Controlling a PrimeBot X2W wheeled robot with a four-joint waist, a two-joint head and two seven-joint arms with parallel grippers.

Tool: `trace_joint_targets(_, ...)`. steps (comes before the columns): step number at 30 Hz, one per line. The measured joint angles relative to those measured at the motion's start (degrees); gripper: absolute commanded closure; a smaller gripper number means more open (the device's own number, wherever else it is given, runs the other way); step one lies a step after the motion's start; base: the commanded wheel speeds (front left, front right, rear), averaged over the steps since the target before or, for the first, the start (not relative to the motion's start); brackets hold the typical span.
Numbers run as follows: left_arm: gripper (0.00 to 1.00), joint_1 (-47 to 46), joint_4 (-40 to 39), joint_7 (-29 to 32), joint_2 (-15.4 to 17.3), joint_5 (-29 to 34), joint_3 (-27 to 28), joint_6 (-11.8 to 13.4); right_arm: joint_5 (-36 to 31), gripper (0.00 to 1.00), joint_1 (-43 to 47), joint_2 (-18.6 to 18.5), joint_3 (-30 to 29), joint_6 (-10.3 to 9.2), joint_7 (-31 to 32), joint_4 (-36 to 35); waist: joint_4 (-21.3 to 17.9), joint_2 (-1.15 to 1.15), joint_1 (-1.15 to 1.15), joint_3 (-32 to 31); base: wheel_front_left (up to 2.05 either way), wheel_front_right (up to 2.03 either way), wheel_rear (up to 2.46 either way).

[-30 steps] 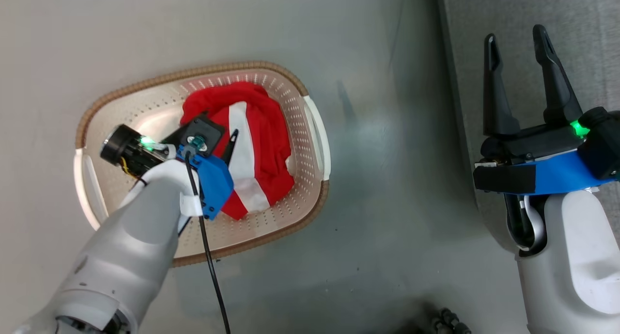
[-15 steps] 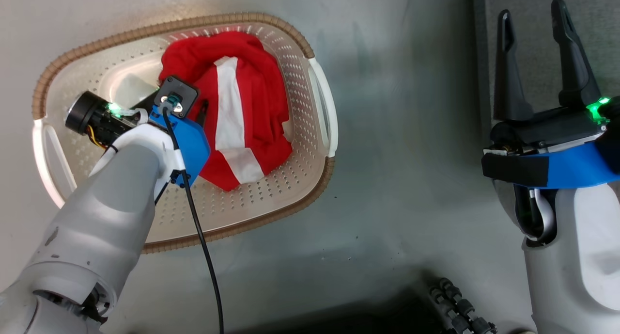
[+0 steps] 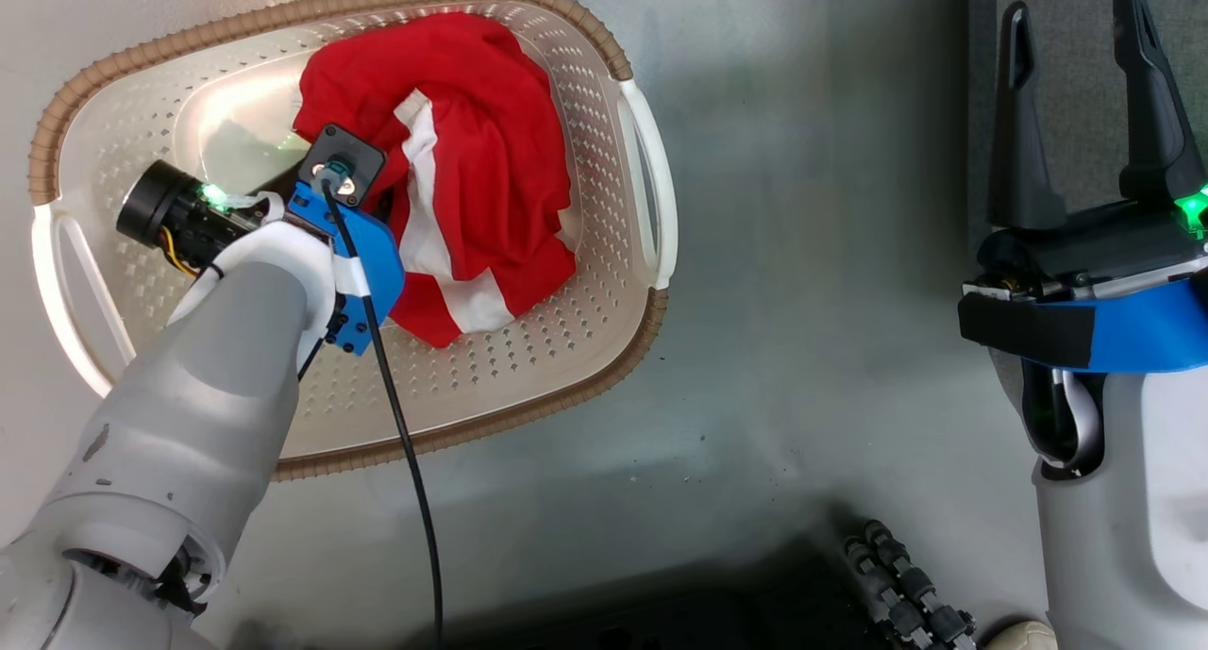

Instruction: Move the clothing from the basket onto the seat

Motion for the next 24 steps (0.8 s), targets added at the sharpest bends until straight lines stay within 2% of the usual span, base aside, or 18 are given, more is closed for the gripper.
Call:
trace_joint_targets(1, 0.29, 0.0, 0.0, 0.4, -0.1, 0.0, -0.1, 0.0, -0.1, 0.0, 0.1, 0.0, -0.1, 0.0, 0.0, -0.1, 0.0, 0.0, 0.0, 0.1, 0.0, 0.0, 0.0)
trace_joint_targets(2, 0.73, 0.0, 0.0, 0.4, -0.1, 0.0, -0.4, 0.0, -0.2, 0.0, 0.1, 0.0, -0.1, 0.0, 0.0, -0.1, 0.1, 0.0, 0.0, 0.1, 0.0, 0.0, 0.0)
trace_joint_targets(3, 1.0, 0.0, 0.0, 0.4, -0.1, 0.1, -0.6, 0.0, -0.2, 0.0, 0.1, 0.0, -0.2, 0.0, 0.0, -0.1, 0.1, 0.0, 0.0, 0.1, 0.0, 0.0, 0.0)
trace_joint_targets(13, 1.0, -0.1, 0.1, 0.1, -0.5, -0.5, -1.9, -0.1, -0.3, 0.0, 0.0, 0.0, -0.4, 0.0, 0.0, 0.3, 0.5, 0.0, 0.0, -1.3, 0.0, 0.0, 0.0)
trace_joint_targets(24, 1.0, -0.1, 0.2, -6.0, -2.9, -2.2, -1.9, -0.2, -0.4, 0.0, -0.4, -0.2, -0.3, 0.0, 0.0, 2.0, 2.0, 0.0, -0.01, -5.0, 0.0, 0.0, 0.0)
